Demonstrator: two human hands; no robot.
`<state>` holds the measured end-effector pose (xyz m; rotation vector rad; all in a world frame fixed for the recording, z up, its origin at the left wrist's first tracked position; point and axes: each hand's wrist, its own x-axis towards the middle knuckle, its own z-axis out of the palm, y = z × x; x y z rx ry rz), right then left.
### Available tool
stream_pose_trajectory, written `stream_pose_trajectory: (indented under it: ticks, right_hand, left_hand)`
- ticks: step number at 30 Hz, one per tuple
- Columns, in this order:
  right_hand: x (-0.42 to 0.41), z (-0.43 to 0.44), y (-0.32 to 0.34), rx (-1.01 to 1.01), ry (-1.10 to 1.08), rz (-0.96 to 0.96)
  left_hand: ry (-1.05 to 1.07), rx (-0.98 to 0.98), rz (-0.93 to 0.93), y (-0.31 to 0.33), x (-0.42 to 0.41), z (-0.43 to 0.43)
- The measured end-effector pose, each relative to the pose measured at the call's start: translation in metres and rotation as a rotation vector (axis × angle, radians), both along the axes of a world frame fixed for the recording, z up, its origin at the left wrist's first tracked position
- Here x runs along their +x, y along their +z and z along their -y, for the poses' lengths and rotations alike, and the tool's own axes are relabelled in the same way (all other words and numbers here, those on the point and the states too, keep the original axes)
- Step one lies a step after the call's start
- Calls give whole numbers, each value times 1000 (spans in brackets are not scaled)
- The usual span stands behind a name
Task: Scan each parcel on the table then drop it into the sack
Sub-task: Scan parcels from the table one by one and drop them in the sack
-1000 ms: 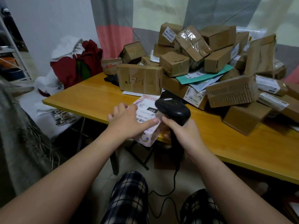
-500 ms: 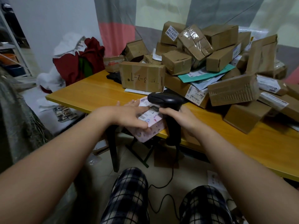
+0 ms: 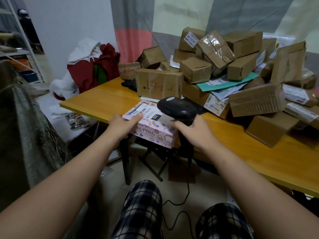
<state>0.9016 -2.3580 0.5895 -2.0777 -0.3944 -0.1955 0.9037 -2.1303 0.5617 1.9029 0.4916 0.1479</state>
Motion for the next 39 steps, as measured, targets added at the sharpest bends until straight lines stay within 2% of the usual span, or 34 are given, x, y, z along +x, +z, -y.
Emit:
stream_pose_trajectory:
  ticks: [3, 6, 9, 12, 15, 21, 29, 36, 39]
  right_hand:
    - [-5, -7, -10, 99, 49, -85]
    - [-11, -5, -16, 247, 26, -100]
    - [-14, 1, -14, 342, -18, -62]
    - [-20, 7, -5, 361, -56, -38]
    - [-21, 10, 0, 353, -83, 9]
    - [-24, 13, 4, 324, -151, 43]
    - [-33, 13, 6, 271, -128, 63]
    - [-34, 15, 8, 316, -136, 62]
    - [-36, 14, 6, 342, -114, 50]
  left_hand:
    - [41, -329, 38, -1, -2, 13]
    - [62, -441, 282, 5, -2, 28]
    - [-21, -371, 534, 21, 2, 31]
    - [-140, -126, 653, 36, 13, 27]
    - [-242, 57, 635, 44, 23, 24]
    - [-323, 136, 647, 43, 27, 23]
    - [-349, 142, 660, 40, 27, 24]
    - [-343, 152, 669, 41, 25, 26]
    - [-344, 127, 604, 32, 21, 30]
